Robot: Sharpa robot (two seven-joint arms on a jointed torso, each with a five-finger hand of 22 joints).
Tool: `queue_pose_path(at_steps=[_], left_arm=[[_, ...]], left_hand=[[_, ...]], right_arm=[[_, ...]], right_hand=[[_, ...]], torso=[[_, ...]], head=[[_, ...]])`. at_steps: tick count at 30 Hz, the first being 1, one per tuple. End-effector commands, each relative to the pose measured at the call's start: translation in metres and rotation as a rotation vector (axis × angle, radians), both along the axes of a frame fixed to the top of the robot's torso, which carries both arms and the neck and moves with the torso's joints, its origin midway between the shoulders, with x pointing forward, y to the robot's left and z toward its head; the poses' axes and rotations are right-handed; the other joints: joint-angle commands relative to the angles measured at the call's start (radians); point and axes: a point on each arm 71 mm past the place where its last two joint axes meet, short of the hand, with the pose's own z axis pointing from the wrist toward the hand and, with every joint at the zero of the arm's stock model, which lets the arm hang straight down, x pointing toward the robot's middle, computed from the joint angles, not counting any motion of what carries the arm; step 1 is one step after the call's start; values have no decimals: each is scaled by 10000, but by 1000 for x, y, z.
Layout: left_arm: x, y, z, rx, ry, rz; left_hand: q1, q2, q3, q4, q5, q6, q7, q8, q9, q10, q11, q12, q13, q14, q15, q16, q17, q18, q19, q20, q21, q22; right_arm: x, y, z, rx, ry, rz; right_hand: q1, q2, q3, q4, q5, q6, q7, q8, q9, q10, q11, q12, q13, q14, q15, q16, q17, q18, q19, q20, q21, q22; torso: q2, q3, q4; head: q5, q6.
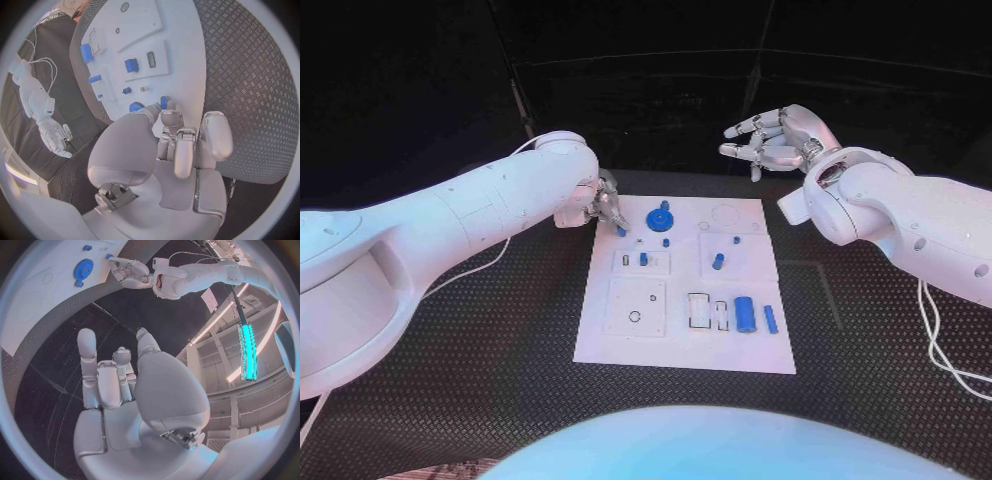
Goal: Assemble the parts on the task board
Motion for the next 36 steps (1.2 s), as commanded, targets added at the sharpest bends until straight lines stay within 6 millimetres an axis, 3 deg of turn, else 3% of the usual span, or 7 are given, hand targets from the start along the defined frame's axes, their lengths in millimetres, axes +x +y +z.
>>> queue_pose_path(at_steps=[1, 16, 36], left_arm=[[0, 0, 5, -611, -343, 216], [-21, 6, 19, -1641, -821, 452], [-50, 6, 2, -1264, -548, -122]], left_hand=[[-187, -233, 1763, -1494, 54, -11, -50, 105, 73, 97, 6, 46, 39, 1054, 8, 31, 2634, 81, 100, -8, 24, 44], [-875, -872, 2920, -1908, 486, 97, -174, 572, 388, 474, -103, 235, 190, 1054, -104, 31, 2634, 19, 304, -96, 215, 313], [-1027, -1037, 3135, -2028, 698, 152, -212, 686, 459, 625, -144, 334, 289, 1054, -139, 31, 2634, -2, 373, -129, 283, 405]], right_arm=[[0, 0, 1, 14, -50, 83], [0, -2, 1, -12, -44, 35], [0, -3, 0, -19, -33, 24]], right_hand=[[15, 107, 5, -34, 53, -30, -18, 36, -3, -2, -15, 26, 17, 193, -72, -27, 2, 147, 7, 24, -40, 10], [15, 107, 5, -34, 53, -30, -18, 36, -3, -2, -15, 26, 17, 193, -72, -27, 2, 147, 7, 24, -40, 10], [15, 107, 5, -34, 53, -30, -18, 36, -3, -2, -15, 26, 17, 193, -72, -27, 2, 147, 7, 24, -40, 10]], torso=[[-1, 0, 11], [-3, 1, 20], [3, -3, 13]], head=[[17, 0], [79, 0], [149, 0]])
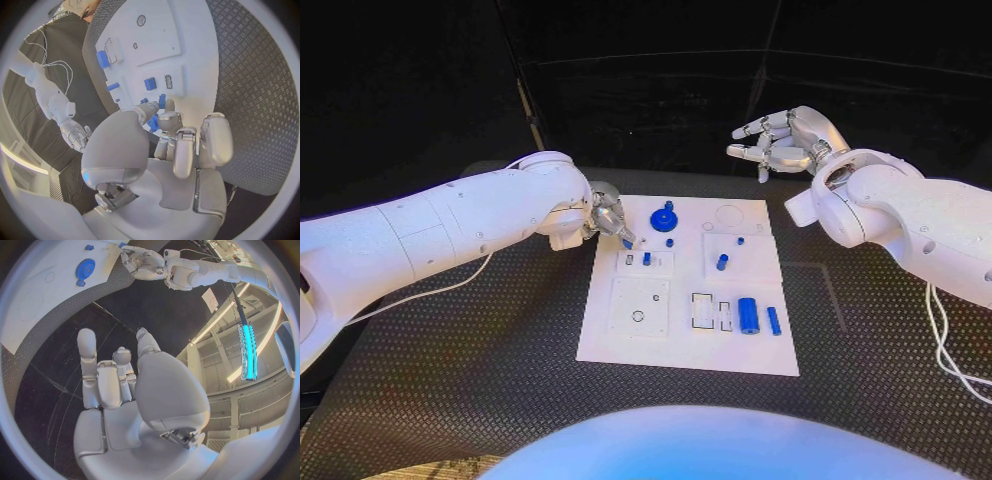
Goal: Assemble the parts on the task board
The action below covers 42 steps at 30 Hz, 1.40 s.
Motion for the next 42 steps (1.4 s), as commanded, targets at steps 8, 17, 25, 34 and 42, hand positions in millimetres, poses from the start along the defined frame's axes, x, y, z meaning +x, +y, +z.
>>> queue_pose_path(at_steps=[8, 17, 25, 34, 42], left_arm=[[-9, -1, -9, 154, -60, -48], [-14, -1, -14, 211, -114, -75], [-16, -2, -16, 248, -34, -148], [-16, -1, -18, 371, 50, -230], [-18, -2, -20, 448, 185, -367]], left_hand=[[-57, -67, 1583, -1490, 74, 4, -60, 88, 37, 79, -8, 46, 27, 1056, -74, 31, 2634, -8, 89, 20, 67, 272], [-83, -84, 1611, -1503, 108, 13, -67, 104, 47, 94, -14, 47, 25, 1056, -79, 31, 2634, -8, 93, 15, 68, 276], [-83, -84, 1611, -1503, 108, 13, -67, 104, 47, 94, -14, 47, 25, 1056, -79, 31, 2634, -8, 93, 15, 68, 276], [-106, -101, 1636, -1514, 134, 22, -73, 120, 57, 105, -20, 42, 15, 1056, -84, 31, 2634, -9, 98, 10, 72, 282], [-114, -114, 1649, -1526, 146, 23, -76, 127, 62, 104, -23, 29, -1, 1056, -87, 31, 2634, -9, 98, 7, 69, 280]], right_arm=[[0, 1, 1, 17, -40, 86], [0, 1, 0, 15, -30, 90], [0, 1, 0, 15, -18, 102], [0, 1, -1, 14, -12, 108], [0, 1, -1, 10, -4, 109]], right_hand=[[15, 107, 4, -34, 53, -30, -18, 39, -3, -2, -15, 26, 11, 193, -72, -27, 6, 149, 7, 24, -40, 12], [15, 107, 4, -34, 53, -30, -18, 39, -3, -2, -15, 26, 11, 193, -72, -27, 6, 149, 7, 24, -40, 12], [24, 118, -6, -38, 97, -29, -19, 52, -3, 4, -18, 37, 11, 197, -74, -26, 14, 147, 20, 21, -41, 17], [24, 118, -6, -38, 97, -29, -19, 52, -3, 4, -18, 37, 11, 197, -74, -26, 14, 147, 20, 21, -41, 17], [24, 118, -6, -38, 97, -29, -19, 52, -3, 4, -18, 37, 11, 197, -74, -26, 14, 147, 20, 21, -41, 17]], torso=[[10, -4, -6], [12, -3, 2], [13, -2, -3], [14, 2, -8], [7, 0, -4]], head=[[18, 0], [24, 0], [39, 0], [45, 0], [51, 0]])
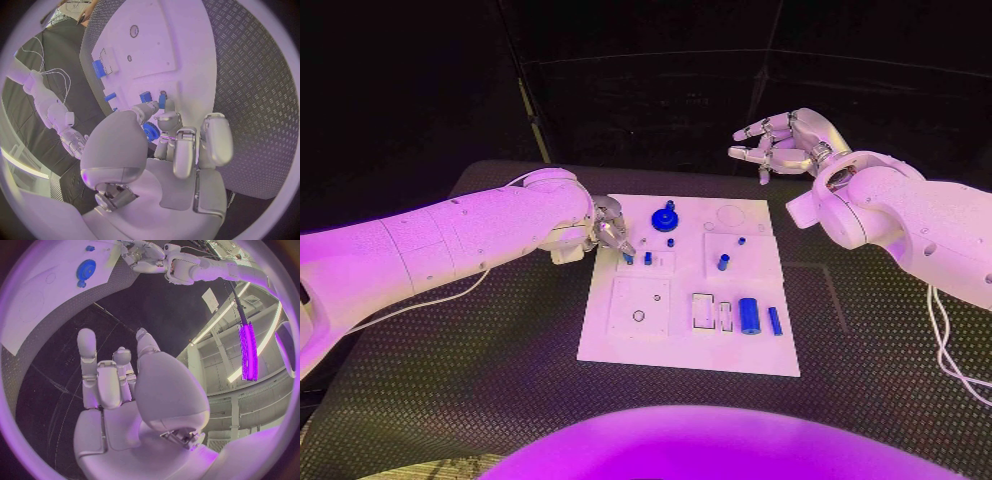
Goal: Assemble the parts on the task board
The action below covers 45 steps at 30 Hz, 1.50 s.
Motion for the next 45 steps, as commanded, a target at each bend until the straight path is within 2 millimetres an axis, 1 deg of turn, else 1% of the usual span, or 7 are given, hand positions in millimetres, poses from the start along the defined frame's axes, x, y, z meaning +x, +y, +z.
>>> queue_pose_path(at_steps=[1, 5, 24, 27, 31, 36, 45], left_arm=[[-2, 0, -2, 215, 164, -180], [-3, -1, -2, 227, 206, -231], [-3, -5, -3, 233, 264, -327], [-3, -6, -4, 273, 357, -413], [-3, -8, -6, 340, 473, -510], [-2, -10, -7, 340, 449, -482], [0, -13, -8, 331, 412, -454]], left_hand=[[85, -26, 1387, -1321, 47, 26, -78, 36, 23, 18, -45, 30, -12, 1056, -89, 31, 2634, -8, 64, -28, 30, 282], [85, -26, 1387, -1321, 47, 26, -78, 36, 23, 18, -45, 30, -12, 1056, -89, 31, 2634, -8, 64, -28, 30, 282], [63, -59, 1418, -1350, 76, 39, -86, 59, 37, 43, -53, 45, 4, 1056, -94, 31, 2634, -8, 67, -34, 30, 286], [-29, -83, 1415, -1328, 84, 59, -100, 83, 52, 60, -60, 4, -57, 1056, -97, 31, 2634, -11, 72, -38, 31, 294], [-237, -111, 1333, -1260, 73, 127, -174, 143, 91, 117, -105, -70, -173, 1056, -118, 31, 2634, -16, 89, -53, 40, 319], [-456, -115, 1199, -1167, 65, 245, -269, 193, 133, 263, -170, 133, 75, 1056, -164, 31, 2634, -16, 95, -89, 31, 328], [-642, -84, 1051, -1073, 61, 403, -366, 249, 171, 395, -244, 323, 305, 1056, -221, 31, 2634, -29, 134, -140, 61, 379]], right_arm=[[0, 1, 1, 19, -52, 100], [0, 1, 1, 17, -44, 105], [0, 2, 1, 17, -28, 117], [0, 2, 1, 16, -22, 126], [0, 2, 0, 13, -14, 129], [0, 2, 0, 10, -7, 131], [0, 2, 0, 9, -1, 137]], right_hand=[[-15, 79, -6, -38, 34, -29, -19, 55, -3, 4, -18, 38, 13, 197, -74, -27, 14, 146, 20, 21, -40, 10], [-15, 79, -6, -38, 34, -29, -19, 55, -3, 4, -18, 38, 13, 197, -74, -27, 14, 146, 20, 21, -40, 10], [-15, 79, -6, -38, 34, -29, -19, 55, -3, 4, -18, 38, 13, 197, -74, -27, 14, 146, 20, 21, -40, 10], [-15, 79, -6, -38, 34, -29, -19, 55, -3, 4, -18, 38, 13, 197, -74, -27, 14, 146, 20, 21, -40, 10], [-15, 79, -6, -38, 34, -29, -19, 55, -3, 4, -18, 38, 13, 197, -74, -27, 14, 146, 20, 21, -40, 10], [-15, 79, -6, -38, 34, -29, -19, 55, -3, 4, -18, 38, 13, 197, -74, -27, 14, 146, 20, 21, -40, 10], [-15, 79, -6, -38, 34, -29, -19, 55, -3, 4, -18, 38, 13, 197, -74, -27, 14, 146, 20, 21, -40, 10]], torso=[[-5, -3, 4], [-1, -4, 10], [-1, 5, 1], [-1, 1, -7], [-6, 5, -9], [2, 3, -10], [1, 4, -1]], head=[[8, 0], [11, 0], [17, 0], [10, 0], [-9, 0], [-31, 0], [-56, 0]])
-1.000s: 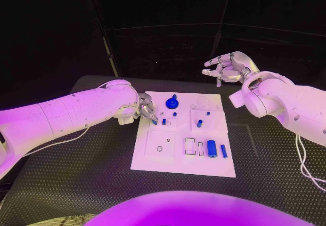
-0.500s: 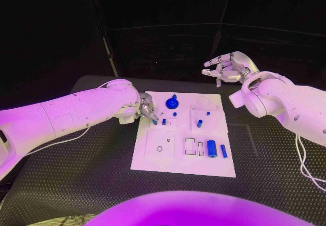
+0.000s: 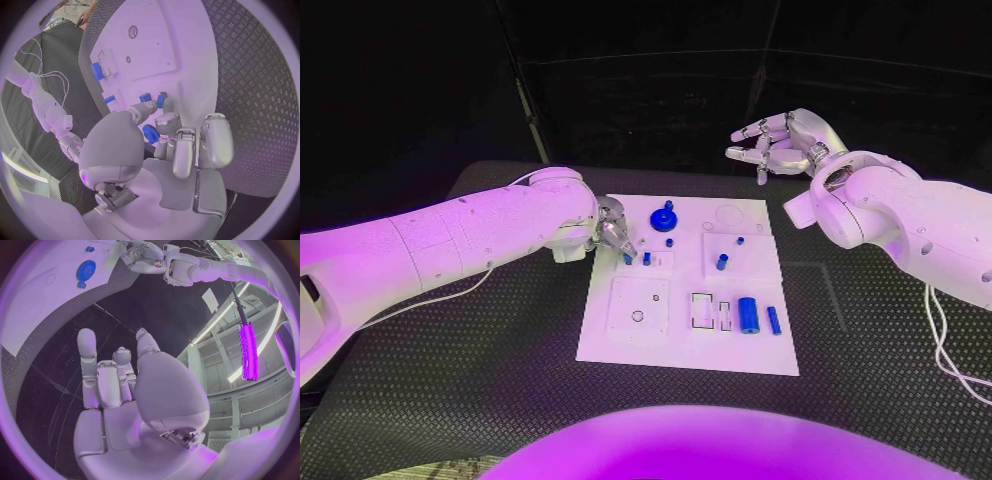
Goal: Assemble the parts on the task board
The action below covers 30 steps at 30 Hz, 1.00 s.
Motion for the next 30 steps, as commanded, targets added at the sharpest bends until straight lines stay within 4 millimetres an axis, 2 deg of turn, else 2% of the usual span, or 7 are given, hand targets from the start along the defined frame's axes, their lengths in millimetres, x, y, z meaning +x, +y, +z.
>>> queue_pose_path(at_steps=[1, 21, 30], left_arm=[[-4, -5, -6, 45, 262, -207], [-4, -4, -8, 232, 410, -338], [-4, -2, -8, 436, 313, -437]], left_hand=[[-6, 121, 499, -576, 14, 89, -95, 7, -3, 56, -82, 75, 59, 1056, -77, 31, 2634, -29, 41, -48, 63, 383], [-232, 198, 296, -444, 12, 316, -202, 77, 35, 281, -164, 423, 478, 1056, -142, 31, 2634, -67, 146, -114, 174, 517], [-25, 236, 367, -648, 44, 350, -232, 71, 41, 317, -204, 461, 540, 1056, -175, 31, 2634, -77, 179, -149, 202, 558]], right_arm=[[0, 1, 2, 21, -45, 101], [0, 1, 1, 14, -39, 95], [0, 1, 1, 13, -42, 93]], right_hand=[[-15, 79, -6, -38, 34, -28, -19, 56, -3, 4, -18, 38, 14, 197, -74, -27, 14, 145, 20, 21, -40, 13], [-15, 79, -6, -38, 34, -28, -19, 56, -3, 4, -18, 38, 14, 197, -74, -27, 14, 145, 20, 21, -40, 13], [-15, 79, -6, -38, 34, -28, -19, 56, -3, 4, -18, 38, 14, 197, -74, -27, 14, 145, 20, 21, -40, 13]], torso=[[4, 0, 6], [0, -5, 14], [1, -11, 12]], head=[[-8, 0], [-24, 0], [-8, 0]])
